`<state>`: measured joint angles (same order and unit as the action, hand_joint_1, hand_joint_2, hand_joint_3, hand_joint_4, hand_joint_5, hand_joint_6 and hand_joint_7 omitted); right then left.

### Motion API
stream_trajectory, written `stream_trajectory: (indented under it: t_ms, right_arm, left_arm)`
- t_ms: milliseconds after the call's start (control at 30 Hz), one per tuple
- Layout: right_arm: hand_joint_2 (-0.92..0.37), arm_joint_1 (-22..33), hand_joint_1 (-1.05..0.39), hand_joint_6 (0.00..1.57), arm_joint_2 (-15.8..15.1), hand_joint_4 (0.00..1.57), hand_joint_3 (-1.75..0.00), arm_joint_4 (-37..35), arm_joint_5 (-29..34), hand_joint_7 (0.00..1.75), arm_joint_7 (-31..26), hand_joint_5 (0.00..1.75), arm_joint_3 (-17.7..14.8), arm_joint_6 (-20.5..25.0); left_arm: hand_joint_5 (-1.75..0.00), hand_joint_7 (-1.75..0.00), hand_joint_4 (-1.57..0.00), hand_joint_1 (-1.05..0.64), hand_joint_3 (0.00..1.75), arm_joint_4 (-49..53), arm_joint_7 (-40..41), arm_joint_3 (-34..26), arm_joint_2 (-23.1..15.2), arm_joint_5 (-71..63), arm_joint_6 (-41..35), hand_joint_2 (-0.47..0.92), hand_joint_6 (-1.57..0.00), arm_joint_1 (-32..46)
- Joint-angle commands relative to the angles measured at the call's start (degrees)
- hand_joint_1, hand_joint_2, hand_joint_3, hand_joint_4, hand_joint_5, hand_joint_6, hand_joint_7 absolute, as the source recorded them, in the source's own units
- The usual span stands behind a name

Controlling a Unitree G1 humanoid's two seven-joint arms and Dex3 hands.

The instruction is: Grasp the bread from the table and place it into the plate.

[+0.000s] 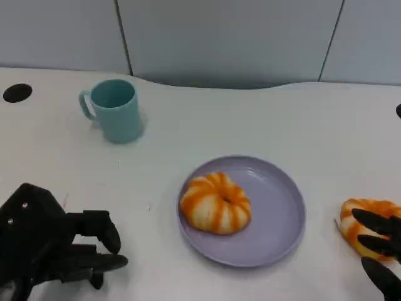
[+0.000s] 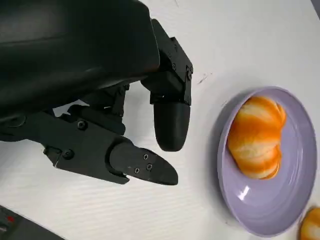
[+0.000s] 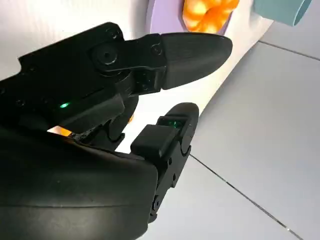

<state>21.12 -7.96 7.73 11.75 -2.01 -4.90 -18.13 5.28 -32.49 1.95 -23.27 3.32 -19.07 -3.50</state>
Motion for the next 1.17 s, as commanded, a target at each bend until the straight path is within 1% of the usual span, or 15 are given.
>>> stream_trajectory:
  t_ms: [33, 200, 267, 333, 467, 633, 933, 1067, 1167]
  right_arm:
    - [-0.92, 0.3, -0.41, 0.80, -1.0, 0.91, -0.36, -0.7, -1.4, 0.00, 0.7, 0.10, -1.0, -0.3]
    - [-0.92, 0.3, -0.40, 0.80, -1.1, 0.89, -0.36, -2.0, -3.3, 0.00, 2.1, 0.09, -1.0, -1.5]
    - [-0.92, 0.3, -0.40, 0.79, -1.2, 0.89, -0.36, -1.8, -3.3, 0.00, 2.5, 0.09, -0.9, -0.9]
    - [-0.92, 0.0, -0.40, 0.79, -1.5, 0.90, -0.37, -2.1, -2.9, 0.00, 2.7, 0.09, -0.9, -0.7]
    - [-0.92, -1.1, -0.39, 0.78, -2.1, 0.91, -0.37, -4.2, -3.3, 0.00, 3.4, 0.09, -0.9, -2.7]
    - [-0.92, -1.2, -0.39, 0.78, -2.3, 0.91, -0.37, -4.6, -2.8, 0.00, 3.1, 0.10, -1.0, -3.4]
    - [-0.92, -1.4, -0.39, 0.78, -2.3, 0.90, -0.38, -4.3, -3.0, 0.00, 3.4, 0.09, -0.9, -2.1]
    - [-0.92, -1.7, -0.38, 0.78, -2.4, 0.90, -0.38, -4.9, -3.3, 0.00, 3.7, 0.10, -0.9, -2.6]
    - [-0.92, -1.9, -0.38, 0.78, -2.3, 0.90, -0.38, -5.3, -2.4, 0.00, 3.3, 0.09, -0.9, -2.7]
  left_arm:
    - [-1.75, -1.75, -0.67, -0.37, 0.01, 0.6, 0.7, 0.1, -0.3, -0.5, 1.7, 0.91, -0.52, -0.1]
    - [-1.75, -1.75, -0.66, -0.38, 0.01, 4.7, 1.0, 1.2, -0.1, -2.2, 8.4, 0.92, -0.50, -0.6]
    - [-1.75, -1.75, -0.64, -0.37, 0.02, 6.8, 1.1, 1.7, 0.2, -2.6, 10.6, 0.92, -0.50, -1.4]
    - [-1.75, -1.75, -0.65, -0.39, 0.03, 7.5, 1.9, 2.4, 0.3, -3.9, 11.4, 0.92, -0.52, -2.0]
    - [-1.75, -1.75, -0.65, -0.39, 0.03, 9.3, 1.5, 2.6, 0.5, -3.9, 13.9, 0.92, -0.54, -2.7]
    - [-1.75, -1.75, -0.65, -0.39, 0.03, 10.5, 0.9, 2.5, 0.5, -3.5, 15.5, 0.92, -0.54, -2.9]
    - [-1.75, -1.75, -0.65, -0.39, 0.03, 11.8, 1.2, 2.6, 0.7, -3.6, 16.1, 0.91, -0.54, -3.6]
    - [-1.75, -1.75, -0.64, -0.39, 0.03, 12.4, 1.0, 2.6, 0.7, -3.5, 16.3, 0.91, -0.54, -4.0]
    - [-1.75, -1.75, -0.63, -0.39, 0.02, 13.7, 0.4, 2.2, 0.9, -2.6, 17.0, 0.91, -0.53, -4.5]
